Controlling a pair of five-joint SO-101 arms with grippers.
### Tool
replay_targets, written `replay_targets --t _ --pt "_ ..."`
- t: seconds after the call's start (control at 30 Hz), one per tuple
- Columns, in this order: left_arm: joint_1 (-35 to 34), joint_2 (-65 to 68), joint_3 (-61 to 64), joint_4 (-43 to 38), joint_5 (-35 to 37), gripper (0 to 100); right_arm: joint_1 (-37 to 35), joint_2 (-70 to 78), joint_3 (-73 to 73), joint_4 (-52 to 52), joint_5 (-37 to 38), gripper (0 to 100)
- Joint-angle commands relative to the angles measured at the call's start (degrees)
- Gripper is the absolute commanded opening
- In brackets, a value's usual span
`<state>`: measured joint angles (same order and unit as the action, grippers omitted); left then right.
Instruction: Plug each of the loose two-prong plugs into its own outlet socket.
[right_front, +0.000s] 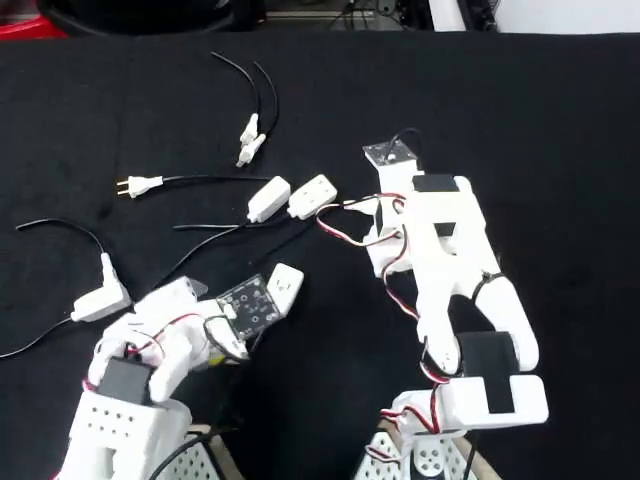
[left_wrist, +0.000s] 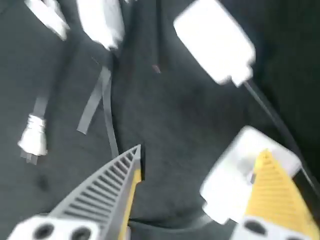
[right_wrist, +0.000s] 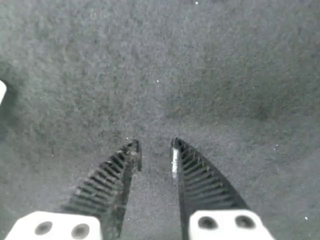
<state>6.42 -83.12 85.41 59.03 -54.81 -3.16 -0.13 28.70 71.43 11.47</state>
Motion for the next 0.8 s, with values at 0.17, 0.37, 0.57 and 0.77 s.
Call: replay_targets --t 0.17,0.37,0.57,0.77 --pt "-3.5 9.6 2.0 -8.8 -4.2 34 0.8 -0.1 -2.1 0.1 -0.3 10.6" --pt "-0.5 14.6 -1.0 -5.3 -5.5 34 0.8 -0.1 -2.1 0.1 -0.3 10.6" --pt "-0.6 21.2 -0.6 -17.3 -5.5 34 0.8 -0.1 -2.1 0.1 -0.3 10.6" --pt "-2.7 40.5 -7.5 -28.7 -1.8 34 0.8 -0.1 -2.1 0.1 -0.3 10.6"
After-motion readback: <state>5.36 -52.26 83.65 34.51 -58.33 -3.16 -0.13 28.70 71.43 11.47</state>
